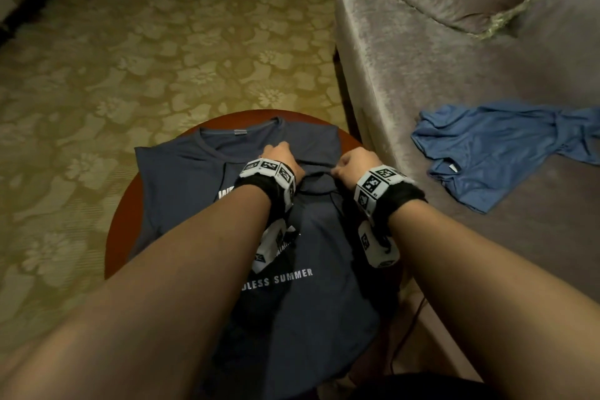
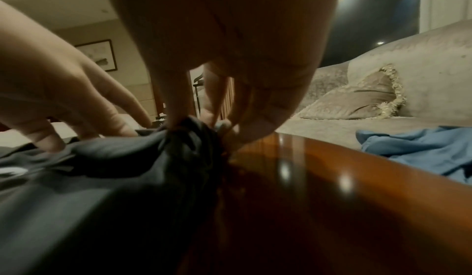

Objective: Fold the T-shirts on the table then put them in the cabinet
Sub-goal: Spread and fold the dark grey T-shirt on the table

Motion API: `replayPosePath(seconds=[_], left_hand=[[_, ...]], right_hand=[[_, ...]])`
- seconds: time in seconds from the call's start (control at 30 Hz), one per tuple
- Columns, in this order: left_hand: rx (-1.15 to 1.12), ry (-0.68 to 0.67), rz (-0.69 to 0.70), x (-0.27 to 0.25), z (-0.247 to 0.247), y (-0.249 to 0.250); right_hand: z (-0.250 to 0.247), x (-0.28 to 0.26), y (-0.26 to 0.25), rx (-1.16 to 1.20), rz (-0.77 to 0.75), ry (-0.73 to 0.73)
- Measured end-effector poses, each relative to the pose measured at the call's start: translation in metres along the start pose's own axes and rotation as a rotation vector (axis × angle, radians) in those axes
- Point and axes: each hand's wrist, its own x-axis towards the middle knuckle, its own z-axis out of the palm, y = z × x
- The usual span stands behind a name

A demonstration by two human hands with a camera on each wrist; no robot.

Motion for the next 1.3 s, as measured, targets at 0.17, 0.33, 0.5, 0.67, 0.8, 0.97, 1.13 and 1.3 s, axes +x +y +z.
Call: replayPosePath(seconds=[0.17,0.33,0.5,0.67,0.8,0.97,1.13,1.3], left_hand=[[-0.167,0.050,-0.043,0.014,0.001,0.000],[-0.433,0.019,0.084,0.013,-0.006,0.031],[-0.448,0.021,0.129,0.007,-0.016,0.052],[-0.491,0.045,0.092,0.005,-0.025,0.054],[-0.598,0.090,-0.003,0.009,-0.027,0.045],[-0.590,0.124,-0.080,0.011,-0.029,0.030],[-0.536,0.103,-0.213,0.007,-0.034,0.032],[-0.684,-0.063,-0.055,-0.011,-0.034,0.064]], right_hand=[[-0.010,0.014,0.013,0.226,0.092,0.102],[-0.014,0.010,0.031,0.311,0.120,0.199],[-0.011,-0.005,0.013,0.292,0.009,-0.043],[0.002,0.004,0.014,0.230,0.076,-0.111],[-0.011,-0.009,0.011,0.294,0.036,-0.054],[-0.020,-0.020,0.020,0.589,-0.044,-0.074],[-0.029,-0.018,0.034,0.678,0.016,0.026],[-0.035,-0.016,0.047,0.640,0.077,0.157]])
